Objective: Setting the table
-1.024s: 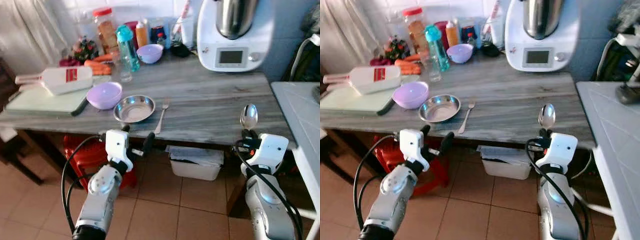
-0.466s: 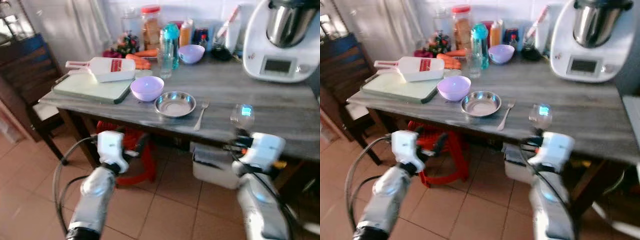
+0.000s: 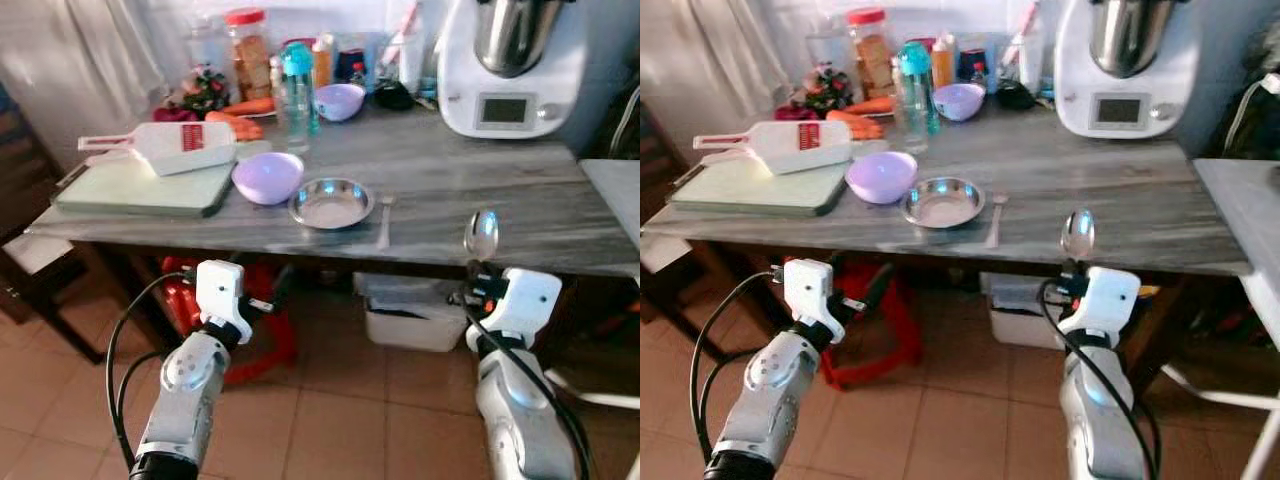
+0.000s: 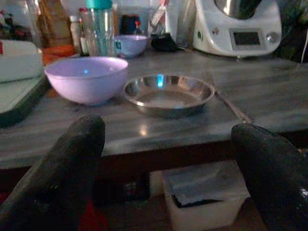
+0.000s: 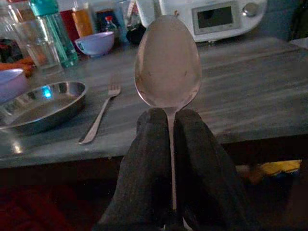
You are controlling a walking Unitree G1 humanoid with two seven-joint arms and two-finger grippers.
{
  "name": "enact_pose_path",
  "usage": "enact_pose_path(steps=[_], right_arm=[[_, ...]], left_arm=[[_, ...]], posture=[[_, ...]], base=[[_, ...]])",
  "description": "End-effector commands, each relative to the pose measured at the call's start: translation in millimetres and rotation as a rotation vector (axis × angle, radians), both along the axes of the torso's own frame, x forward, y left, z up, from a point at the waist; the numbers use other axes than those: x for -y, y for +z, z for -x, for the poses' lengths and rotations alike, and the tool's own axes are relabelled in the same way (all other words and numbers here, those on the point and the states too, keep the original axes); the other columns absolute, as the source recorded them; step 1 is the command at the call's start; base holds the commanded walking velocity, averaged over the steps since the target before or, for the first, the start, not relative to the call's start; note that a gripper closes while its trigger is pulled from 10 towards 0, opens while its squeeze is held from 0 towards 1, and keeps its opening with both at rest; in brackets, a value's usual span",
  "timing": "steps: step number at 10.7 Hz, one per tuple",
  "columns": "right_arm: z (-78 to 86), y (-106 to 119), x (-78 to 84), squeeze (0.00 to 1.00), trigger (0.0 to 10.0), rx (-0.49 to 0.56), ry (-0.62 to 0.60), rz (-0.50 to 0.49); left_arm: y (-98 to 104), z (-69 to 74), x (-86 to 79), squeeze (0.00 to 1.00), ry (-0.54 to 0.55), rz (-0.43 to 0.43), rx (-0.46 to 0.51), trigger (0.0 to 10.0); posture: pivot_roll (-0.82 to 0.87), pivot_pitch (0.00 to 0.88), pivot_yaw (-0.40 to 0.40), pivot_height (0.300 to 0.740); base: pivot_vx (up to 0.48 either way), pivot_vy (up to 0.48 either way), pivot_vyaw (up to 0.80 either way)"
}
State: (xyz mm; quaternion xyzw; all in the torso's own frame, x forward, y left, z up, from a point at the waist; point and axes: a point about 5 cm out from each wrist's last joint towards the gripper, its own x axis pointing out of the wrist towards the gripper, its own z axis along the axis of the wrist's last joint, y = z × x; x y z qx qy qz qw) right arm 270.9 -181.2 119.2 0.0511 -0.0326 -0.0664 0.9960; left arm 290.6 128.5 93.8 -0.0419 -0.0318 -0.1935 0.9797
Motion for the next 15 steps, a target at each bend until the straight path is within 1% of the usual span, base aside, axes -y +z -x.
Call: enact_pose_path(steps=[1,3,5,10,15], right_arm=[[-0.3,2.3,1.5,0.0,10.0,0.012,-0.009,-0.002],[-1.4,3.2,1.2,0.0,10.0,0.014,-0.003,0.002],[-1.4,3.6,1.2,0.0,10.0,0.015,-0.001,0.007],[-0.3,2.2,0.6,0.0,10.0,0.012,-0.008,-0.001],[0.1,1.1,-0.9,0.0,10.0,0.009,-0.008,-0.009]], left_arm=[[-0.2,0.2,1.4,0.0,-0.003,-0.004,-0.005,10.0],[0.1,0.4,1.8,0.0,0.01,0.012,-0.003,10.0],[0.9,1.8,3.4,0.0,-0.031,0.02,0.0,10.0],[2.0,5.7,7.3,0.0,-0.076,0.04,0.005,10.0],[1.8,8.0,8.7,0.0,-0.087,0.043,-0.002,10.0]], posture=[[0.03,0.0,0.099,0.74],[0.03,0.0,0.094,0.74],[0.03,0.0,0.092,0.74],[0.03,0.003,0.098,0.74],[0.03,0.007,0.099,0.74]], base=[[0.0,0.379,0.0],[0.0,0.0,0.0],[0.0,0.0,0.0],[0.352,0.0,0.0],[0.429,0.0,0.0]])
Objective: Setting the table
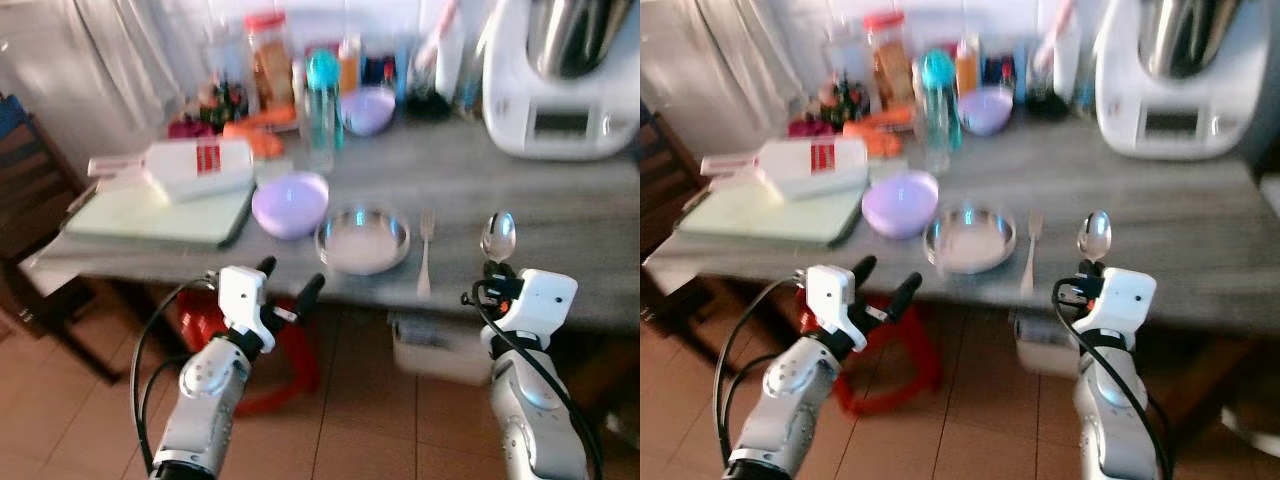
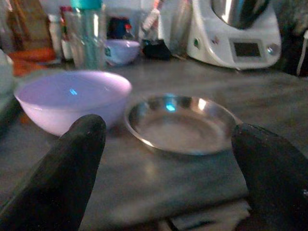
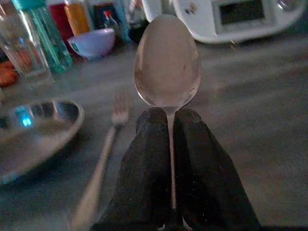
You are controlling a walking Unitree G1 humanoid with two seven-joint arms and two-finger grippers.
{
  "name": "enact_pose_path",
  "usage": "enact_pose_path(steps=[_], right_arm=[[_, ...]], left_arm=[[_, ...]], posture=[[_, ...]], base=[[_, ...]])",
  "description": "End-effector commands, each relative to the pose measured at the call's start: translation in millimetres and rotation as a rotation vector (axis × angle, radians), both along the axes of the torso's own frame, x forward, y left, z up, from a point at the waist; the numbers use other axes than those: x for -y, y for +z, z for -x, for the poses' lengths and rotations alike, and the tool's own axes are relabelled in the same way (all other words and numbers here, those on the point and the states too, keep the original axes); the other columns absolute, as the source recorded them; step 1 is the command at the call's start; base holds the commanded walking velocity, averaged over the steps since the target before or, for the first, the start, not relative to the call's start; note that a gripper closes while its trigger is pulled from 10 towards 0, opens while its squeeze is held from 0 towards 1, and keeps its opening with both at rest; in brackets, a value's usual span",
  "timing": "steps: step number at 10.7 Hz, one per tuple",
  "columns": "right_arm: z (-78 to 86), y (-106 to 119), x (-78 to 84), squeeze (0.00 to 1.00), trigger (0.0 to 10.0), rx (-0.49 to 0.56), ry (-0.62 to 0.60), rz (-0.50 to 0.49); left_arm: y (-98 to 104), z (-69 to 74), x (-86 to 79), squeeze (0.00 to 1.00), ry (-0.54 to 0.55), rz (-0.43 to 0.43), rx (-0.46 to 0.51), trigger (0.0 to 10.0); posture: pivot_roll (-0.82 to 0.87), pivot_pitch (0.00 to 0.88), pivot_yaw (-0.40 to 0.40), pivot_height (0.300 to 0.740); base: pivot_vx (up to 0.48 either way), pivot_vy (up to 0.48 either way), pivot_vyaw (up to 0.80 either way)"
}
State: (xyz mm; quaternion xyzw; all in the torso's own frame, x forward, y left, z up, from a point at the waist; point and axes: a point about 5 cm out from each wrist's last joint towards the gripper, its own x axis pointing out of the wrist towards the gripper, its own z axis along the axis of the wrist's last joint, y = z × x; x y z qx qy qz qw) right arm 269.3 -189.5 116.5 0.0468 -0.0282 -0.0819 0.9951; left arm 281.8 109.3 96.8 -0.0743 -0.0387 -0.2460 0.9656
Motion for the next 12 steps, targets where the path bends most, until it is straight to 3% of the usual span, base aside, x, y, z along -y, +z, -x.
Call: enact_pose_path(steps=[1,5,12], right_arm=[[-1.2,3.4,-9.3,0.0,10.0,0.018,0.023,-0.014],[-1.6,3.2,-9.3,0.0,10.0,0.017,0.026,-0.009],[-4.8,-1.1,-5.2,0.0,10.0,-0.036,0.025,-0.011]], left_arm=[[-1.7,0.1,-10.7,0.0,0.02,-0.021,-0.011,10.0],[-2.7,4.2,-11.2,0.0,0.004,-0.023,-0.015,10.0],[-12.8,32.6,-17.9,0.0,-0.353,-0.163,-0.038,10.0]], posture=[[0.03,0.009,0.097,0.74],[0.03,0.011,0.093,0.74],[0.03,0.023,0.089,0.74]], base=[[0.409,0.0,-0.55],[0.16,0.0,0.0],[0.0,0.0,0.0]])
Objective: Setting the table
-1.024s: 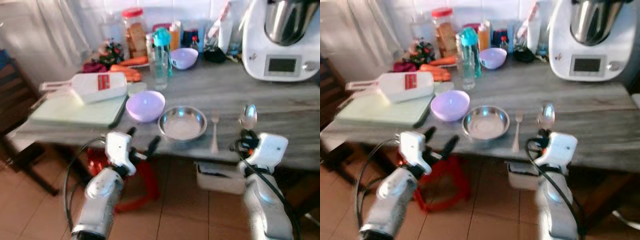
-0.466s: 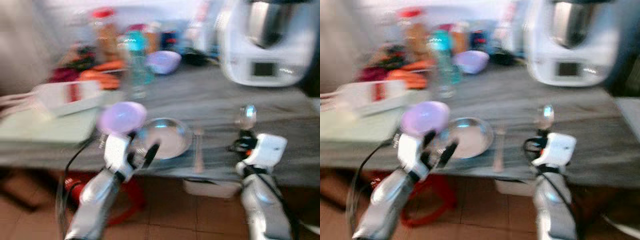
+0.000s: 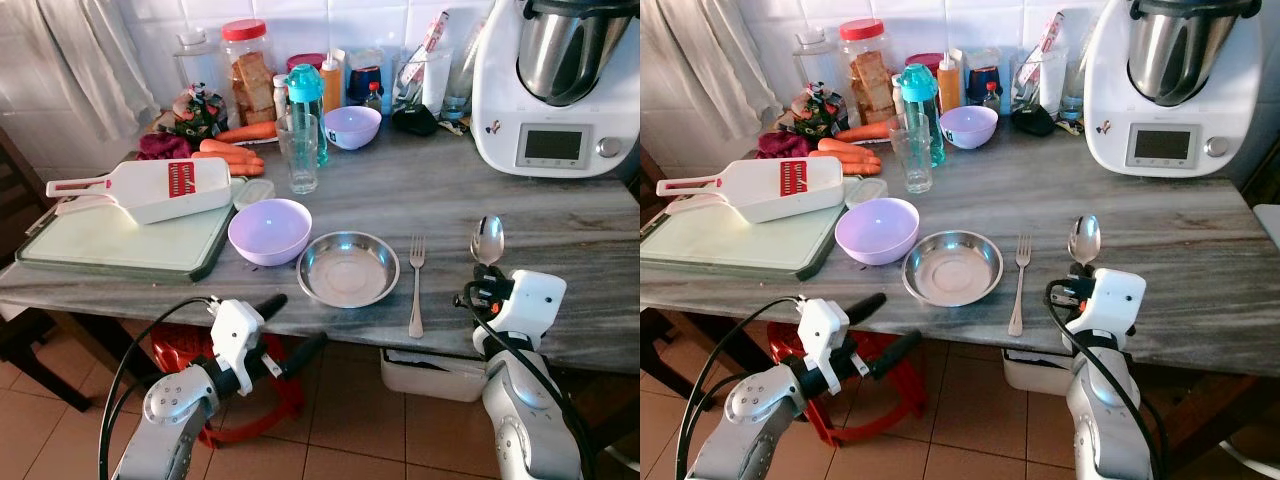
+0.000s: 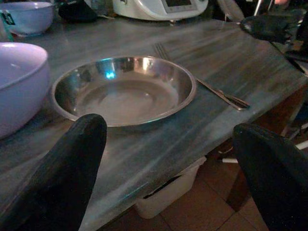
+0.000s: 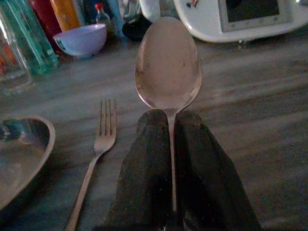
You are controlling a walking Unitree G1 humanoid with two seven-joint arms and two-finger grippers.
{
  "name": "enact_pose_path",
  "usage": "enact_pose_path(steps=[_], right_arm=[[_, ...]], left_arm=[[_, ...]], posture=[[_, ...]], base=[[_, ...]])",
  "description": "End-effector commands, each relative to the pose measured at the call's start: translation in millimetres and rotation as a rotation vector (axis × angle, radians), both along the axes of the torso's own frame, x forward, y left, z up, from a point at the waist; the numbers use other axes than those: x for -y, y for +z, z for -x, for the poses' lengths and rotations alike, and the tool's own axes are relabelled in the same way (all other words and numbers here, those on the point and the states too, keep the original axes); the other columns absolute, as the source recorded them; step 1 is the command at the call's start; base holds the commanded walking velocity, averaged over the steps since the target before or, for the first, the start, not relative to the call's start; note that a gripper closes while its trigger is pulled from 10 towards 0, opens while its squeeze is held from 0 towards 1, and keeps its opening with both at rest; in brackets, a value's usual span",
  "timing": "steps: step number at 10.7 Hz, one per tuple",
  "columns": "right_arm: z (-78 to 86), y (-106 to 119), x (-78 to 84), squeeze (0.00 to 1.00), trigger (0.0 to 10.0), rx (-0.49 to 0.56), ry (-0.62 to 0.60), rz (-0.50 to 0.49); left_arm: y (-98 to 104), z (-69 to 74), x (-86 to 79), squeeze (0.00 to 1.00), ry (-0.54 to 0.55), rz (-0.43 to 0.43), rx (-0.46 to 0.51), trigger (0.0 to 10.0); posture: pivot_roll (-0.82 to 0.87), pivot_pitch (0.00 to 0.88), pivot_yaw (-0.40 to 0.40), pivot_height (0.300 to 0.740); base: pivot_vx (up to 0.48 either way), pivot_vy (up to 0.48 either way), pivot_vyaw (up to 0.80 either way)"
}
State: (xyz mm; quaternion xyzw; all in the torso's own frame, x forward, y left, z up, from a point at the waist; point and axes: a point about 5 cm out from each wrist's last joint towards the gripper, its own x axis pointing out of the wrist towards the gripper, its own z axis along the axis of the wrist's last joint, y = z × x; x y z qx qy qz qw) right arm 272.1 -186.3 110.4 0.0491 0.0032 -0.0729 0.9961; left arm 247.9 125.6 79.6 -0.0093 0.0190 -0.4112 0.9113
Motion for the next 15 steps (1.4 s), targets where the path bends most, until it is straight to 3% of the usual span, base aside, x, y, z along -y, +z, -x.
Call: enact_pose_path(steps=[1,6,15], right_arm=[[-6.5,-1.1,-1.4,0.0,10.0,-0.039,0.013,-0.031],[-31.5,0.9,3.5,0.0,10.0,-0.137,0.046,-0.004],[-40.5,-10.7,-4.1,0.0,10.0,-0.21,0.078,-0.063]], left_arm=[[4.6,0.3,-2.0,0.0,-0.022,-0.011,0.013,10.0],[3.4,4.9,0.6,0.0,-0.06,-0.006,-0.006,10.0],[8.1,8.2,7.5,0.0,-0.133,0.02,-0.018,10.0]], posture=[[0.03,0.028,0.093,0.74],[0.04,0.026,0.086,0.74],[0.03,0.032,0.088,0.74]], base=[[0.0,0.0,0.0],[0.0,0.0,0.0],[0.0,0.0,0.0]])
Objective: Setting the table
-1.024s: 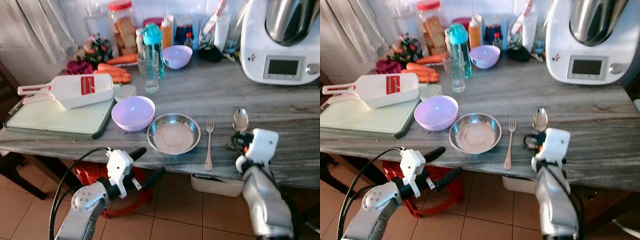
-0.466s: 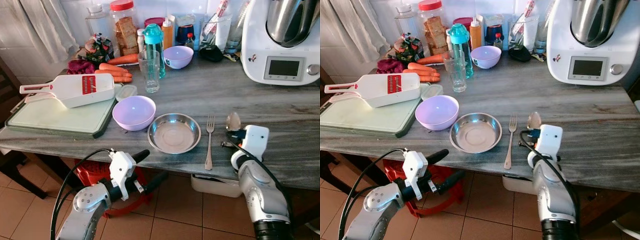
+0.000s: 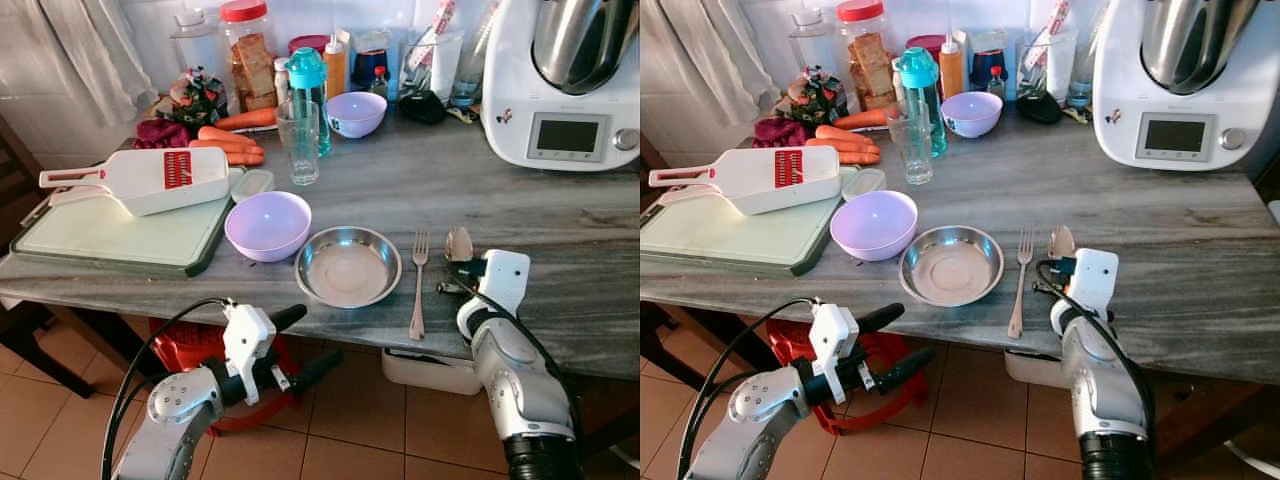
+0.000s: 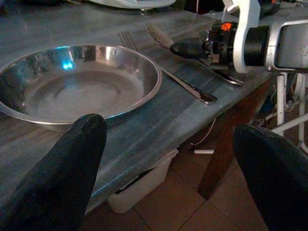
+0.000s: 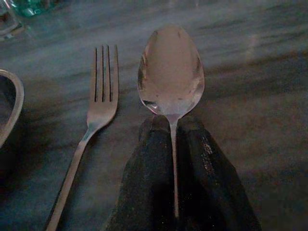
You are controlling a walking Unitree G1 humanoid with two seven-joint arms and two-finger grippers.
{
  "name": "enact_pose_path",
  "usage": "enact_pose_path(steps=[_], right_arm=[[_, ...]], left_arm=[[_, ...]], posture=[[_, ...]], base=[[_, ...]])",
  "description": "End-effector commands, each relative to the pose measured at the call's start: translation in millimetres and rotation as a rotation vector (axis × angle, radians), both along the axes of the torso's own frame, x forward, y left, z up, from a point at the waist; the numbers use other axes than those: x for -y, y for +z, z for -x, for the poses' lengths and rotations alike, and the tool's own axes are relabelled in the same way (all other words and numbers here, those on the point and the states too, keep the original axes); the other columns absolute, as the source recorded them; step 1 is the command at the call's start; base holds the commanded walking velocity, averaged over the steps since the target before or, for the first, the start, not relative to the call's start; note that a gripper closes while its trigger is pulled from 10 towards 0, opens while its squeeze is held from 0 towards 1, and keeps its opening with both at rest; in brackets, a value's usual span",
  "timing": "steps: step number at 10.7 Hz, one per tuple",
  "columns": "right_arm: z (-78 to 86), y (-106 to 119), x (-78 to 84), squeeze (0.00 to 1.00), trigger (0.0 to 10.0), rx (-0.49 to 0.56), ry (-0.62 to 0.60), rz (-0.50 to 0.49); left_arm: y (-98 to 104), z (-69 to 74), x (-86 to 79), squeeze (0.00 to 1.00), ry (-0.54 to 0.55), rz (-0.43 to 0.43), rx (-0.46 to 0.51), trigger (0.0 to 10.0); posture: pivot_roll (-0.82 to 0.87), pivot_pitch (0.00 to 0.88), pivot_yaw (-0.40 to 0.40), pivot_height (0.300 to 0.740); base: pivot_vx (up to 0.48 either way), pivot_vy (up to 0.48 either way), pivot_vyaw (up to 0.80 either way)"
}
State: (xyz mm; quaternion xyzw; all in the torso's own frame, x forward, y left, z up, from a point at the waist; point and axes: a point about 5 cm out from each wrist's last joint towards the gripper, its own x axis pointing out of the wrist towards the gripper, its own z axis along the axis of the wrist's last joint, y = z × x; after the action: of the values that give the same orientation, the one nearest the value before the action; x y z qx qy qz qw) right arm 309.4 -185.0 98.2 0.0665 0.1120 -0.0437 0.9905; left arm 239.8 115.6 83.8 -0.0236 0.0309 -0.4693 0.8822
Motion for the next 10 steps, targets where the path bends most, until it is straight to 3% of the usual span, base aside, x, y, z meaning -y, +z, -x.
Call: enact_pose_path(steps=[1,6,7,8,10], right_arm=[[-4.0,-0.1,-4.4,0.0,10.0,-0.004,0.018,-0.019],[-5.5,-5.6,-8.4,0.0,10.0,-0.022,0.041,-0.035],[-5.8,-5.5,-9.4,0.35,10.0,-0.02,0.045,-0.046],[-6.0,-5.6,-10.1,1.0,10.0,-0.02,0.045,-0.048],[-5.1,-7.1,-9.1,1.0,10.0,-0.022,0.036,-0.048]], left_arm=[[4.2,0.8,-1.7,0.0,-0.004,0.002,0.012,10.0],[2.2,2.3,-2.1,0.0,-0.004,0.002,0.004,10.0],[1.9,2.3,-2.0,0.0,-0.005,0.001,0.003,10.0],[1.2,2.1,-1.0,0.0,-0.011,-0.001,0.0,10.0],[0.3,1.9,-0.2,0.0,-0.016,-0.002,-0.004,10.0]], posture=[[0.03,0.033,0.088,0.74],[0.04,0.037,0.086,0.74],[0.04,0.038,0.086,0.74],[0.04,0.037,0.086,0.74],[0.04,0.036,0.087,0.74]], base=[[0.0,0.0,0.0],[0.0,0.0,0.0],[0.0,0.0,0.0],[0.0,0.0,0.0],[0.0,0.0,0.0]])
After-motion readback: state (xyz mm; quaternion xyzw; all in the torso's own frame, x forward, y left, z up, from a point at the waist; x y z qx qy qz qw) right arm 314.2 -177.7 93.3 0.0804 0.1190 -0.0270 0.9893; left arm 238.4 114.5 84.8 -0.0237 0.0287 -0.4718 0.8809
